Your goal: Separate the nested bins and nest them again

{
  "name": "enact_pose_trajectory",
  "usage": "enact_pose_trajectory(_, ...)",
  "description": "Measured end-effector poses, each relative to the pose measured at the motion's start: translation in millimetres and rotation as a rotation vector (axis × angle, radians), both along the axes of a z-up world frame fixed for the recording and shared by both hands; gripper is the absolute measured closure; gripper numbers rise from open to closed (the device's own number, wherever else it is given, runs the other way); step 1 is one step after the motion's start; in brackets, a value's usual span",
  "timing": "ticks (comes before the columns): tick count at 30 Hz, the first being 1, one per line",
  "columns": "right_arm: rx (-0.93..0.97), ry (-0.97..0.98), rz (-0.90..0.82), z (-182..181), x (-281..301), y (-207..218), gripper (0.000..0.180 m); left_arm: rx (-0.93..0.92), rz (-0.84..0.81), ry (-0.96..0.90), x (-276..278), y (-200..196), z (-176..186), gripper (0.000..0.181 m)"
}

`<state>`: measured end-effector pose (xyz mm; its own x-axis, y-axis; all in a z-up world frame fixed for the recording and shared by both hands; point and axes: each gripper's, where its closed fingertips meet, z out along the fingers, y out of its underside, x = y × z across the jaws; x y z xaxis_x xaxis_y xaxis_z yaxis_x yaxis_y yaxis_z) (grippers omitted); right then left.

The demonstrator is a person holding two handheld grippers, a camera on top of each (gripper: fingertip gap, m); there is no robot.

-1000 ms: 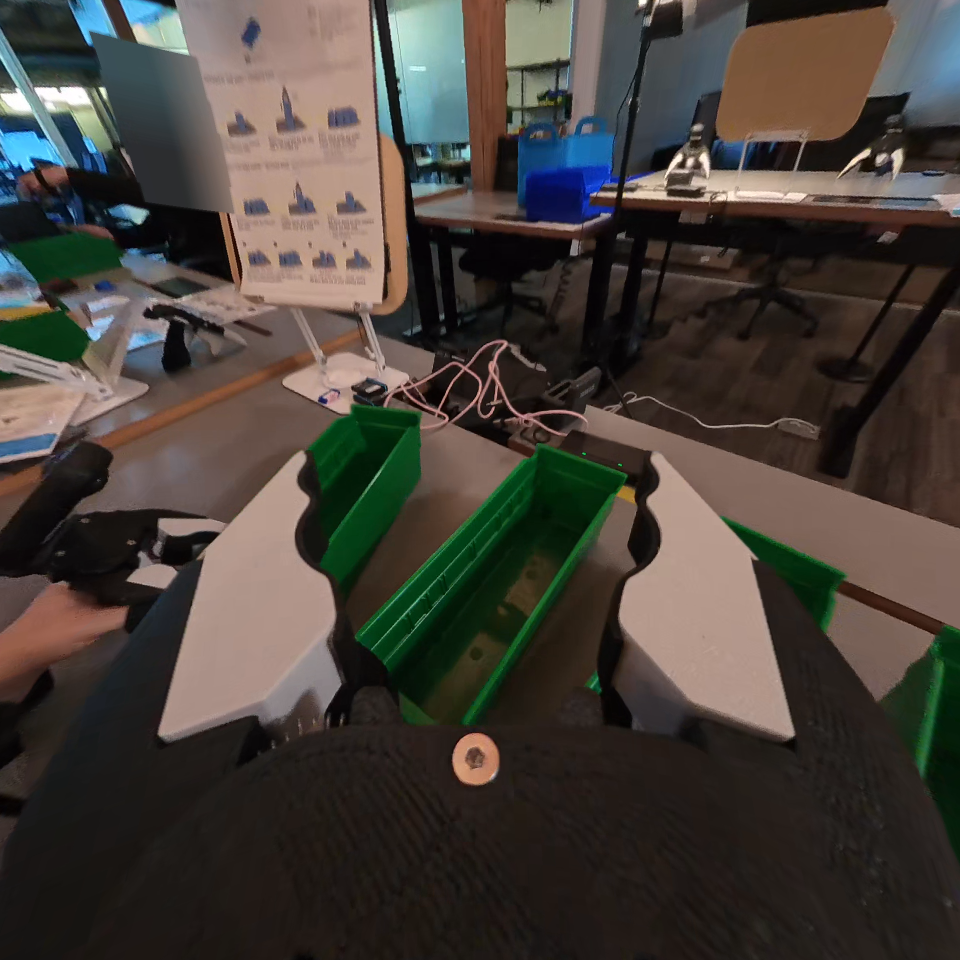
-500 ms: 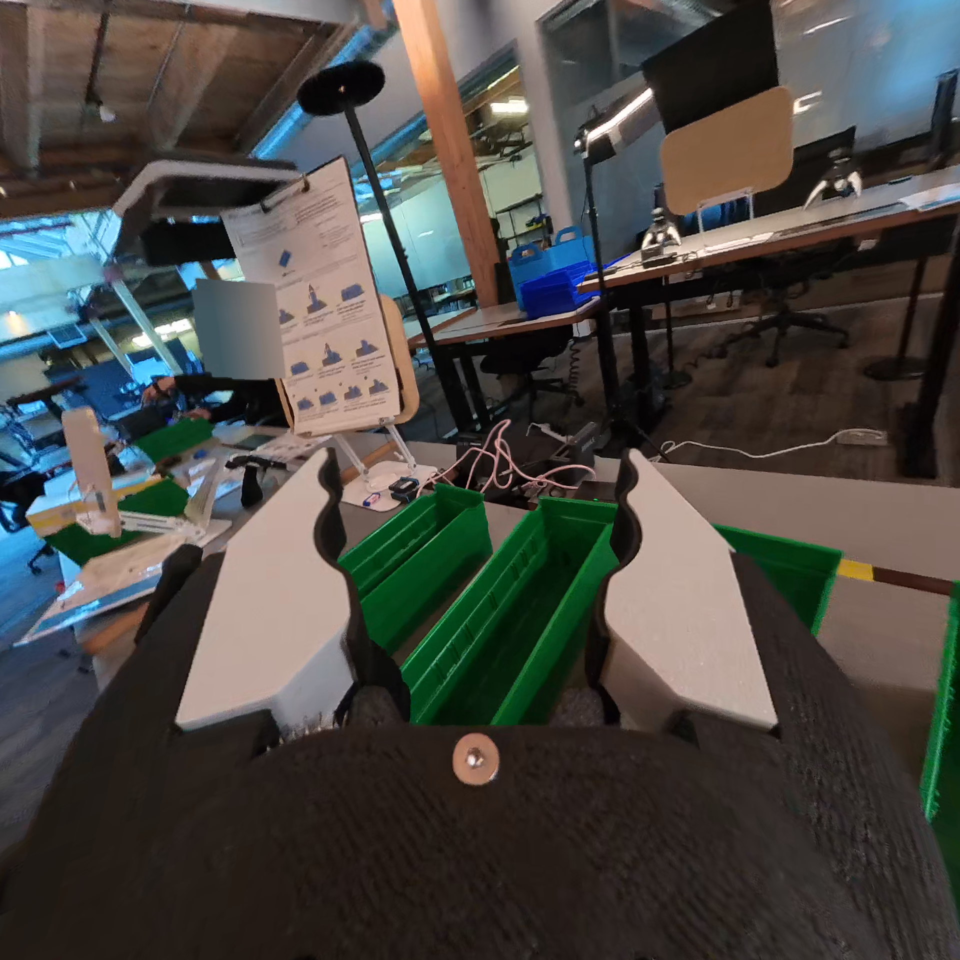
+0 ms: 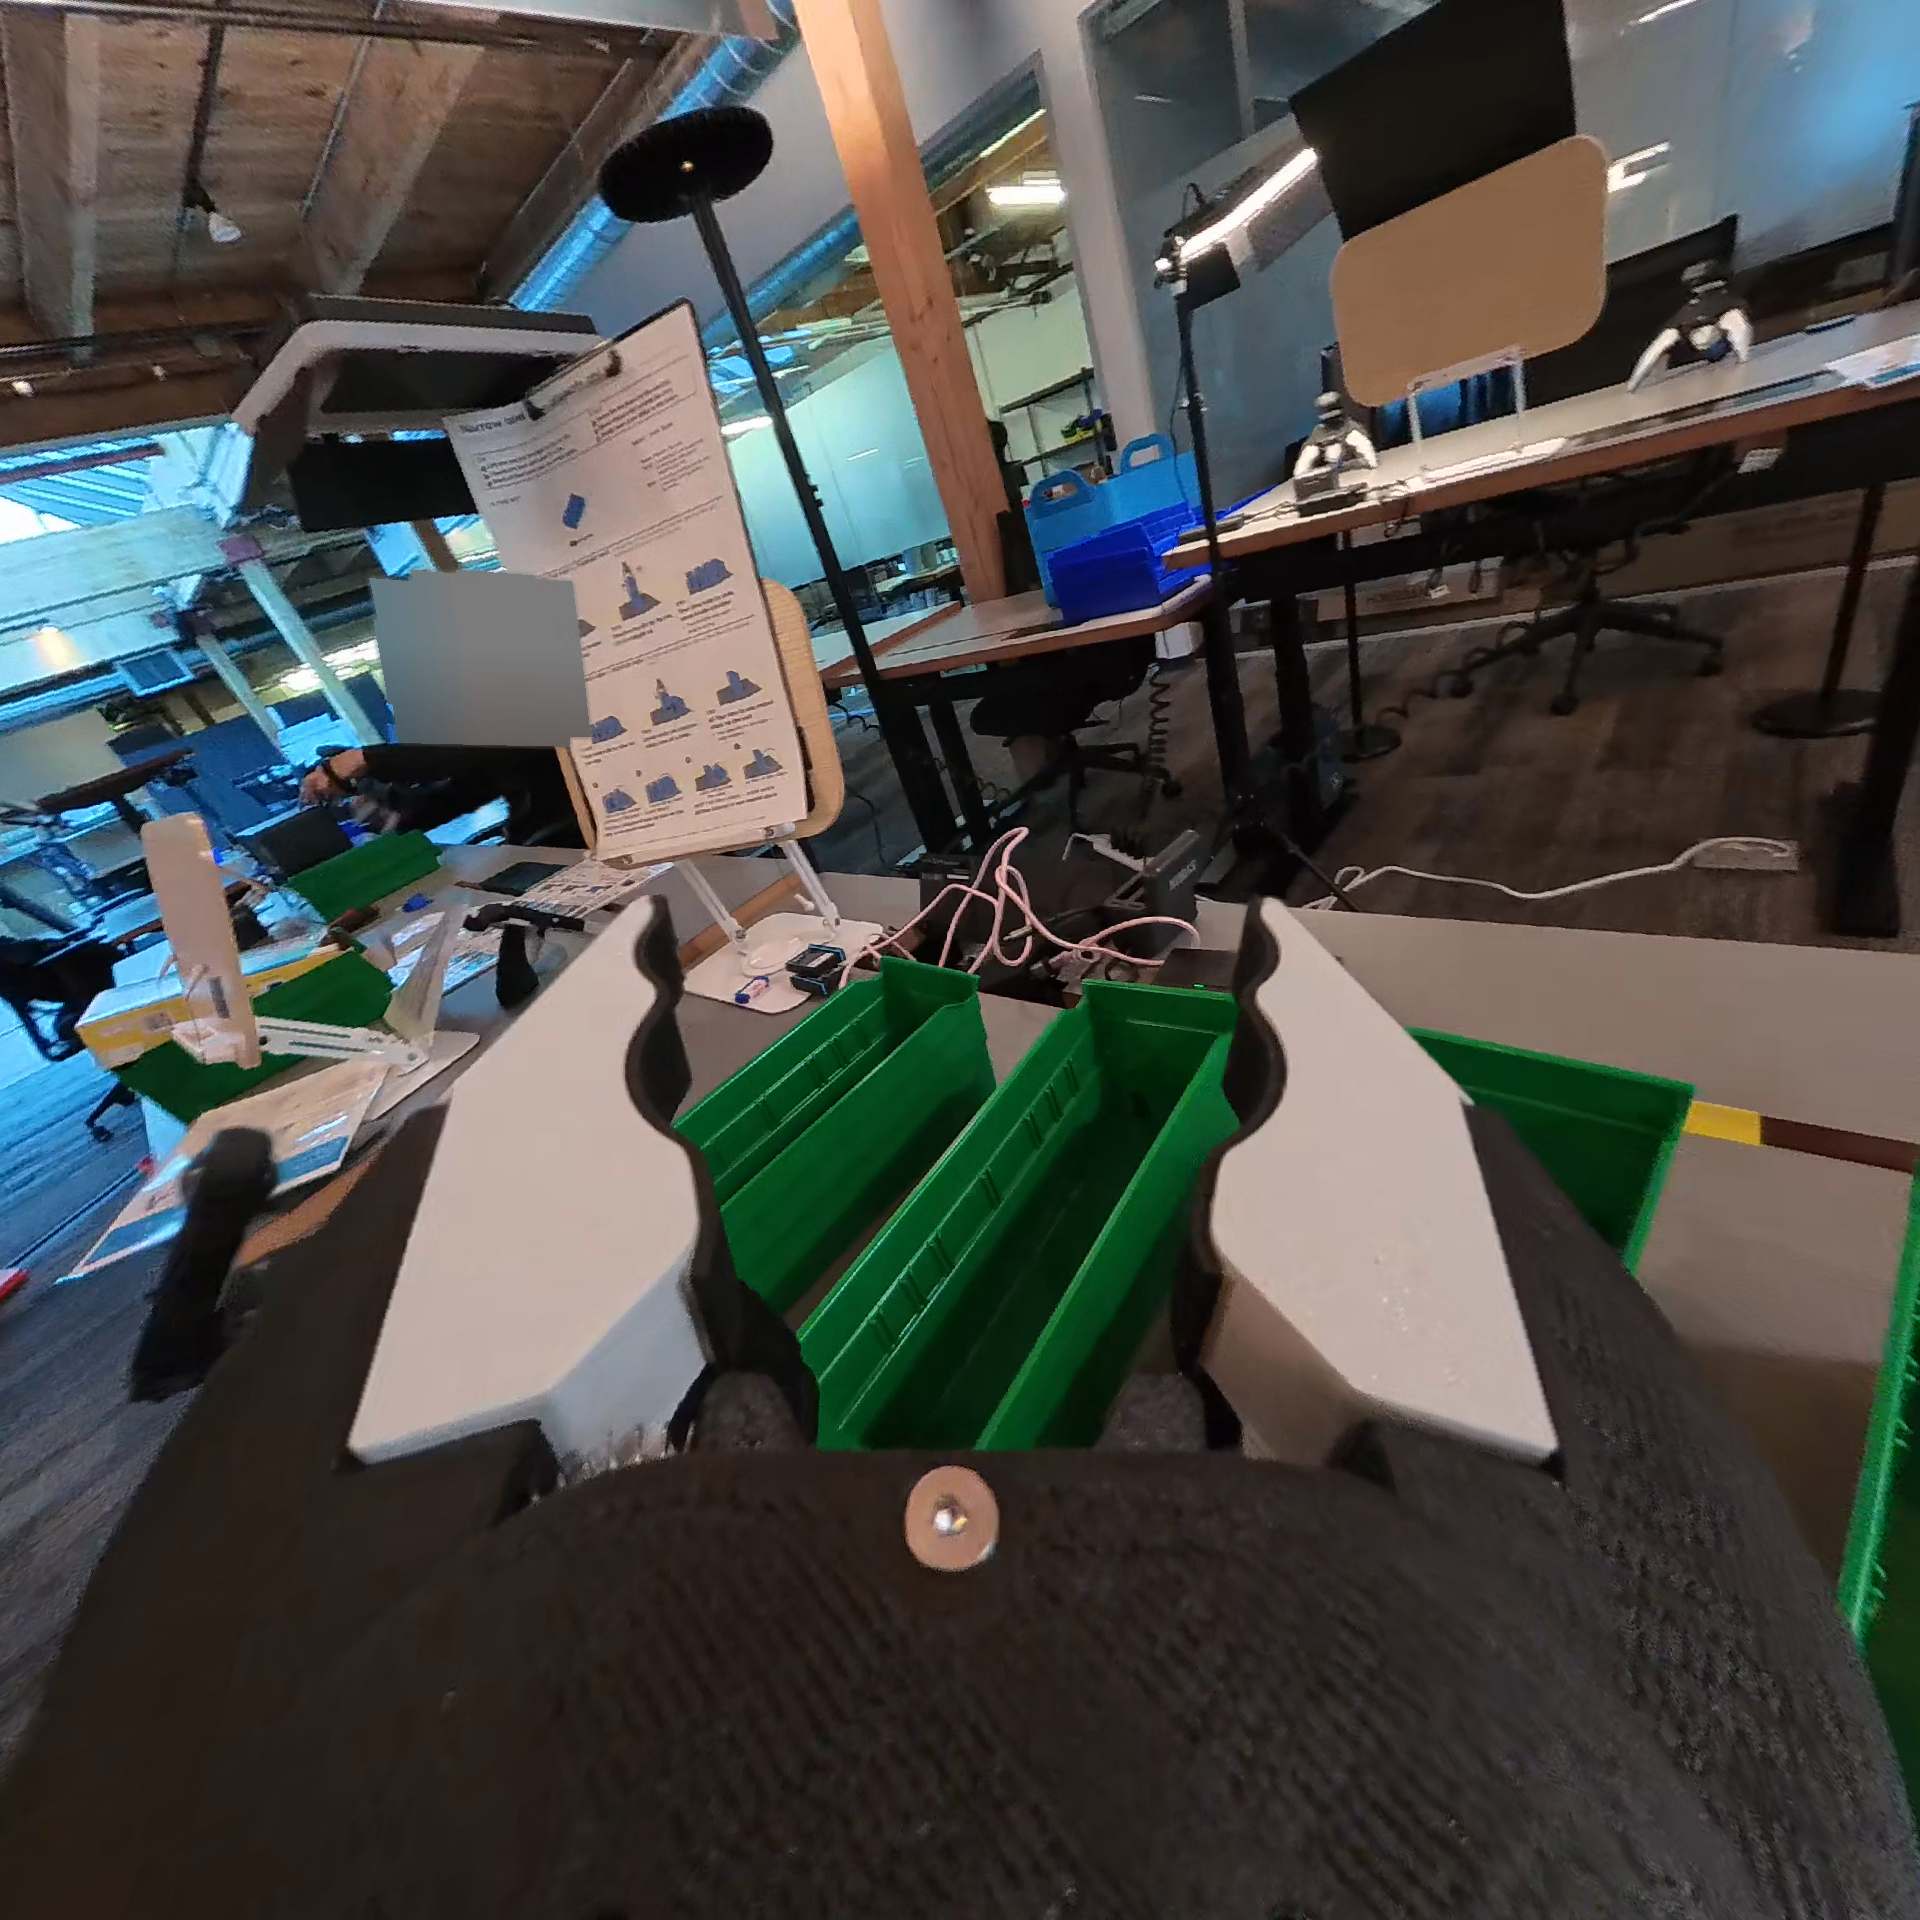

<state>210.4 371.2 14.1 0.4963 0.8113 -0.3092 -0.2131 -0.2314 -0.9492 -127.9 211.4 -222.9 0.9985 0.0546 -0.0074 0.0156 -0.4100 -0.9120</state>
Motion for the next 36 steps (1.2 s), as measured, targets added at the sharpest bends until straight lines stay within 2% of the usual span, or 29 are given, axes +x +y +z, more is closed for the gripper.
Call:
enact_pose_trajectory(5,-0.020,-0.053,-0.074,-8,7,7,0.073,0.040,-0.013,0.055,12,-10,20,0.089)
enact_pose_trajectory(14,-0.066,-0.084,-0.046,-16,8,-3,0.074,0.062,-0.087,0.053,40,-4,37,0.093)
enact_pose_trajectory(20,-0.033,-0.080,-0.044,-10,12,-10,0.074,0.103,-0.248,0.032,95,19,72,0.091)
enact_pose_trajectory(21,-0.022,-0.076,-0.044,-9,13,-11,0.074,0.107,-0.282,0.026,106,25,78,0.087)
enact_pose_trajectory(22,-0.010,-0.069,-0.043,-6,14,-12,0.074,0.114,-0.321,0.001,119,33,86,0.071)
enact_pose_trajectory(23,0.001,-0.060,-0.039,-4,15,-13,0.074,0.129,-0.364,-0.068,135,41,95,0.042)
enact_pose_trajectory(24,0.011,-0.049,-0.032,-1,16,-15,0.074,0.147,-0.432,-0.160,154,48,107,0.028)
enact_pose_trajectory(25,0.021,-0.035,-0.023,1,16,-16,0.075,0.164,-0.487,-0.227,169,56,119,0.024)
enact_pose_trajectory(27,0.035,-0.005,-0.004,6,18,-18,0.074,0.097,-0.476,-0.233,178,87,122,0.022)
enact_pose_trajectory(33,0.002,0.057,0.064,6,18,-12,0.074,-0.322,-0.412,-0.279,198,191,73,0.023)
enact_pose_trajectory(36,-0.019,0.070,0.104,3,15,-11,0.074,-0.460,-0.363,-0.298,207,224,54,0.023)
